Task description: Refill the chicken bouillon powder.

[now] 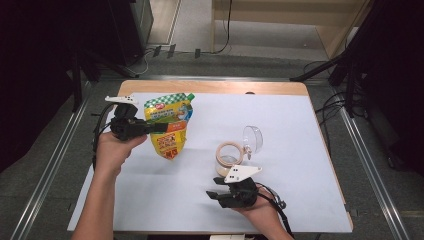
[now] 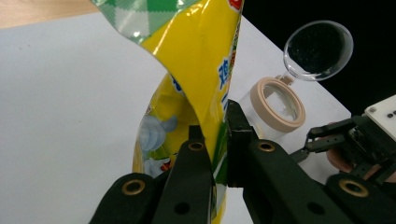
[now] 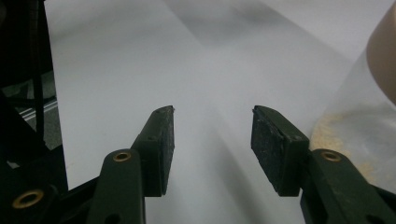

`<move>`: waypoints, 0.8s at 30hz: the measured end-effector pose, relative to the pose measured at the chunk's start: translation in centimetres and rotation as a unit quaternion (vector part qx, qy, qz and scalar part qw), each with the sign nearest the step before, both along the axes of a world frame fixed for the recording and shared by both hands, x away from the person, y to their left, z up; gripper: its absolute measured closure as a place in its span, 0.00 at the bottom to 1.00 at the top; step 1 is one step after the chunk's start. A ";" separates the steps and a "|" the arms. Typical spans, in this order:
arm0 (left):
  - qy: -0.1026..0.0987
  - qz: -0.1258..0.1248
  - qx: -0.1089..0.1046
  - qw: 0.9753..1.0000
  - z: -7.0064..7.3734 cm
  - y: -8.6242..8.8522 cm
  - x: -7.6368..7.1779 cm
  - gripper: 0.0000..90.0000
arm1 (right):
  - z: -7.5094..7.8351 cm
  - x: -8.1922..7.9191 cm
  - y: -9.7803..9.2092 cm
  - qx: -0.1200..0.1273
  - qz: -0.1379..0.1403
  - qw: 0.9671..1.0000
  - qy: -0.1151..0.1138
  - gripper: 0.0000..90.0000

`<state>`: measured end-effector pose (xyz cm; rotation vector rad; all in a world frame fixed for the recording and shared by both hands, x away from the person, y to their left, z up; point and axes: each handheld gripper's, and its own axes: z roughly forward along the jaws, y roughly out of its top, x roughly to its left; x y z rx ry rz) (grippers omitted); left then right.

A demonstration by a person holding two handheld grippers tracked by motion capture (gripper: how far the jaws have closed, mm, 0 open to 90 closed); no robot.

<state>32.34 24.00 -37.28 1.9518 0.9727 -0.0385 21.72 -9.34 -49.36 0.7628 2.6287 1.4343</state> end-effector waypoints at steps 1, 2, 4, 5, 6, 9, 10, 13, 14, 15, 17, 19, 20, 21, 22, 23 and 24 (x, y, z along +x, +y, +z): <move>0.004 -0.002 0.002 1.000 0.0 -0.1 -0.1 1.00 | 0.0 0.1 0.2 -0.002 0.000 1.000 -0.003 0.56; 0.006 -0.003 0.003 1.000 0.0 -0.2 -0.2 1.00 | 0.0 0.1 0.3 -0.003 0.000 1.000 -0.005 0.56; 0.009 -0.006 0.011 1.000 0.1 -0.5 -0.6 1.00 | 0.0 0.3 0.7 0.001 -0.003 1.000 -0.001 0.56; 0.009 -0.007 0.016 1.000 0.2 -0.6 -0.8 1.00 | 0.1 0.3 0.9 0.002 -0.004 1.000 -0.001 0.56; 0.010 -0.006 0.014 1.000 0.2 -0.7 -1.0 1.00 | 0.0 0.4 1.0 0.002 -0.006 1.000 -0.001 0.56; 0.004 -0.013 0.014 1.000 0.8 -0.9 -2.1 1.00 | -0.3 0.4 1.5 0.007 0.001 1.000 -0.007 0.55; 0.004 -0.014 0.012 1.000 0.9 -0.9 -2.3 1.00 | -0.4 0.5 1.6 0.008 0.002 1.000 -0.015 0.55; 0.004 -0.023 0.004 1.000 1.2 -1.0 -3.0 1.00 | -0.5 0.7 2.1 0.012 0.000 1.000 -0.009 0.56; 0.003 -0.027 0.003 1.000 1.3 -1.1 -3.2 1.00 | -0.5 0.8 2.3 0.013 -0.002 1.000 -0.007 0.56; 0.003 -0.033 0.003 0.999 1.3 -1.3 -3.5 1.00 | -0.5 0.9 2.5 0.013 -0.003 1.000 0.000 0.57; 0.005 -0.042 0.004 0.999 1.2 -1.7 -3.6 1.00 | -0.6 1.0 2.9 0.008 -0.006 1.000 0.000 0.58; 0.007 -0.052 0.005 0.999 1.2 -2.0 -3.9 1.00 | -0.6 1.1 3.4 0.007 -0.009 1.000 0.001 0.59; 0.008 -0.057 0.004 0.998 1.3 -2.3 -4.0 1.00 | -0.7 1.2 3.7 0.010 -0.013 1.000 0.004 0.61; 0.009 -0.062 0.000 0.998 1.3 -2.4 -4.1 1.00 | -0.7 1.2 4.0 0.011 -0.018 1.000 0.005 0.63; 0.009 -0.064 -0.001 0.998 1.4 -2.6 -4.2 1.00 | -0.7 1.3 4.3 0.010 -0.019 1.000 0.003 0.65; 0.008 -0.069 -0.003 0.998 1.5 -2.7 -4.3 1.00 | -0.8 1.3 4.5 0.011 -0.021 1.000 0.001 0.67; 0.009 -0.073 -0.004 0.997 1.6 -2.9 -4.4 1.00 | -0.9 1.4 4.7 0.008 -0.024 1.000 0.000 0.71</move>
